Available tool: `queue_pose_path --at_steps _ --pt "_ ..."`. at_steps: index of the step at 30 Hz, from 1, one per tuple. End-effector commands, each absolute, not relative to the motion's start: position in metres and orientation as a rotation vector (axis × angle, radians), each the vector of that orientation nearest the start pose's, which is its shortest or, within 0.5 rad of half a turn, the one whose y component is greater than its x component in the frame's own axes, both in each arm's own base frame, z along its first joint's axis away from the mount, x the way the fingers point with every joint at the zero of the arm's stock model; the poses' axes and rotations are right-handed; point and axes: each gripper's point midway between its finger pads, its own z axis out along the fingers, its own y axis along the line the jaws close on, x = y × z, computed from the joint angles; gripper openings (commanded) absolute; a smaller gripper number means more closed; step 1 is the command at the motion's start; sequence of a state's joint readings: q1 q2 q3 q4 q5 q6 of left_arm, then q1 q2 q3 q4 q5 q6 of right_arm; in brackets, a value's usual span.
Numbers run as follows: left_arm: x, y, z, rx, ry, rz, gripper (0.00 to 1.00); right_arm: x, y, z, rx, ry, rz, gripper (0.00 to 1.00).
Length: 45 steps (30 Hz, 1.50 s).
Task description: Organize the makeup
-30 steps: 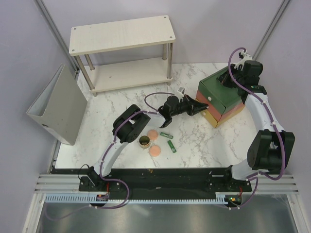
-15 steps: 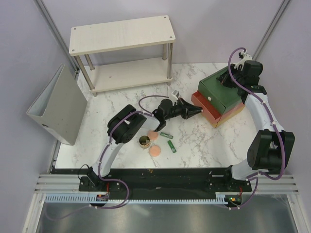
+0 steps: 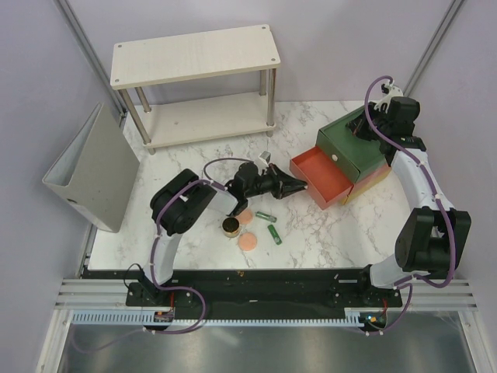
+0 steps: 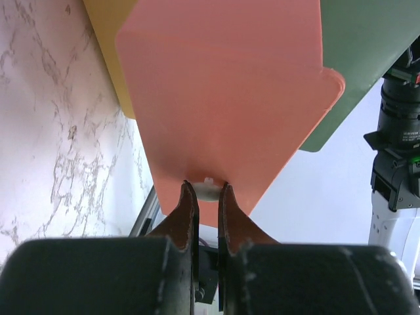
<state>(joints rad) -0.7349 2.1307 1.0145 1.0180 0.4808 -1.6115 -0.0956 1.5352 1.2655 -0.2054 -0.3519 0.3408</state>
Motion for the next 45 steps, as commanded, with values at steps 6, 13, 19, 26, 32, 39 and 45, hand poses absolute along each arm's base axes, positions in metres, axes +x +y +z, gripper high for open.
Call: queue_pose_path --at_steps 6,13,19,26,32,39,45 --pt "0.309 -0.447 0.152 -0.288 2.093 -2.035 0.47 0.379 0.034 0.098 0.369 2.553 0.488 0.0" --pt "0.316 -0.424 0.163 -0.281 2.05 -2.025 0.54 0.379 0.034 0.099 0.371 2.551 0.486 0.0" --pt "0.317 -0.367 0.161 -0.225 2.073 -1.807 0.55 0.38 0.034 0.099 0.374 2.552 0.491 0.0" --pt "0.31 -0.345 0.156 0.38 2.262 -1.197 0.55 0.379 0.035 0.097 0.371 2.556 0.493 0.0" --pt "0.302 -0.315 0.131 0.814 2.261 -0.69 0.54 0.377 0.035 0.095 0.371 2.563 0.492 0.0" --pt "0.281 -0.291 0.107 1.193 2.179 -0.455 0.54 0.377 0.036 0.094 0.372 2.564 0.499 0.0" --pt "0.265 -0.29 0.09 1.402 2.117 -0.458 0.56 0.379 0.037 0.094 0.372 2.565 0.508 0.0"
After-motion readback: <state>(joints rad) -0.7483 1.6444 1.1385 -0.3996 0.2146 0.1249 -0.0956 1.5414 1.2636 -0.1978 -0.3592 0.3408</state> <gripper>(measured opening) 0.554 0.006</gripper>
